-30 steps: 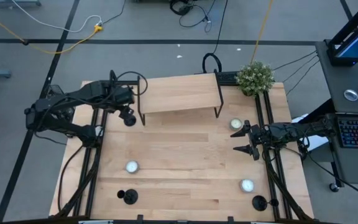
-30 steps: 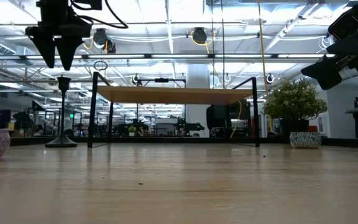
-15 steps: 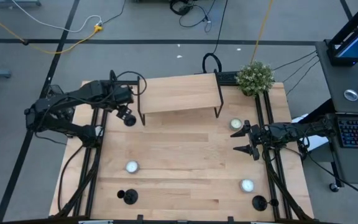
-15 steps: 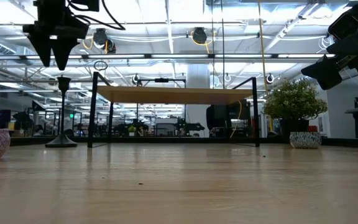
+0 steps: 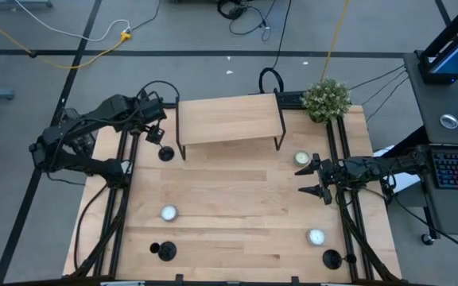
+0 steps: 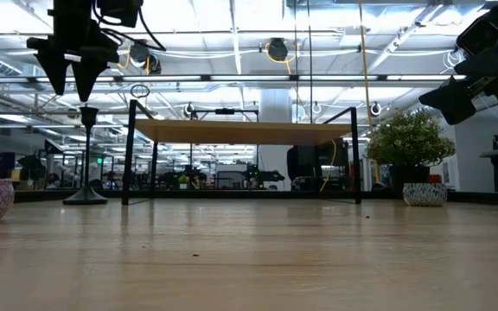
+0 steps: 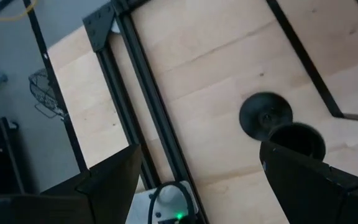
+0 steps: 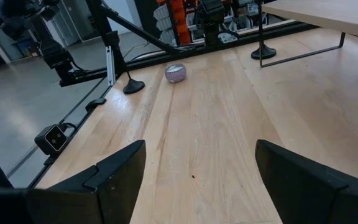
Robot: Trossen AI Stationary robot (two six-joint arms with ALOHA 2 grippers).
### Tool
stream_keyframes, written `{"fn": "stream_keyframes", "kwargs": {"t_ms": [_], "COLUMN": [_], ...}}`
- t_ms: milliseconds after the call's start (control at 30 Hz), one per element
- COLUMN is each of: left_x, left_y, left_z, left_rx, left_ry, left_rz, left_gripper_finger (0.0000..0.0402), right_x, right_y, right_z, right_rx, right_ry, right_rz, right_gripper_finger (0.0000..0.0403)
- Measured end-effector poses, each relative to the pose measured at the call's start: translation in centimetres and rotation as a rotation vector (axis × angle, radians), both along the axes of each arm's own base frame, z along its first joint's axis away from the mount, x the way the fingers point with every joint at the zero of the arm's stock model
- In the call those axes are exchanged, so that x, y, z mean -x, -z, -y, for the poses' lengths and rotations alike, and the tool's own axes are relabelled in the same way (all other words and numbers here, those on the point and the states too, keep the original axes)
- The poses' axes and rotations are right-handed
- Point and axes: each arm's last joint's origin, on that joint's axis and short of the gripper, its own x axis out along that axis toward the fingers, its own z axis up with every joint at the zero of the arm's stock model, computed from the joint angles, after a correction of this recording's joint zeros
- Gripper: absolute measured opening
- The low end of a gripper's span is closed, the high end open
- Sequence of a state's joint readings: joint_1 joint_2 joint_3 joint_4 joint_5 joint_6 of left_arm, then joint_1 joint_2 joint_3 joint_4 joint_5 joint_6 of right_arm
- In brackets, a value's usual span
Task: Pick & Place candle stick holders
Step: Put the top black candle holder on the shelf
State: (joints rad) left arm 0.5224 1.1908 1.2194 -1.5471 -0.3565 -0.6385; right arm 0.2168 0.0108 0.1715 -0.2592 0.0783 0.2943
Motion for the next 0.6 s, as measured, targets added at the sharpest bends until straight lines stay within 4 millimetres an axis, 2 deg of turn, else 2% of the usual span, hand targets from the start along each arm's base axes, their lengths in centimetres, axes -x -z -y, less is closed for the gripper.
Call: {"fn": "stream_keyframes", "kwargs": {"t_ms": [400,600], "left_x": [-0.2,-0.2], "left_y": [0.1,2.2], "left_z": [-0.4,-0.4], "left_rx": [-0.002,0.019], "left_ry": [-0.014,-0.014], "left_rz": [0.037,0.002], "left_gripper_finger": [0.0335,0.0335], "right_x": [0.0,0.0], "right_y": [0.0,0.0], "right_z": [0.0,0.0], "right_rx": [0.000,0.000], "right_ry": [0.000,0.000], "right_rz": [0.000,0.000], "right_gripper_finger": [0.0293,0.0293]}}
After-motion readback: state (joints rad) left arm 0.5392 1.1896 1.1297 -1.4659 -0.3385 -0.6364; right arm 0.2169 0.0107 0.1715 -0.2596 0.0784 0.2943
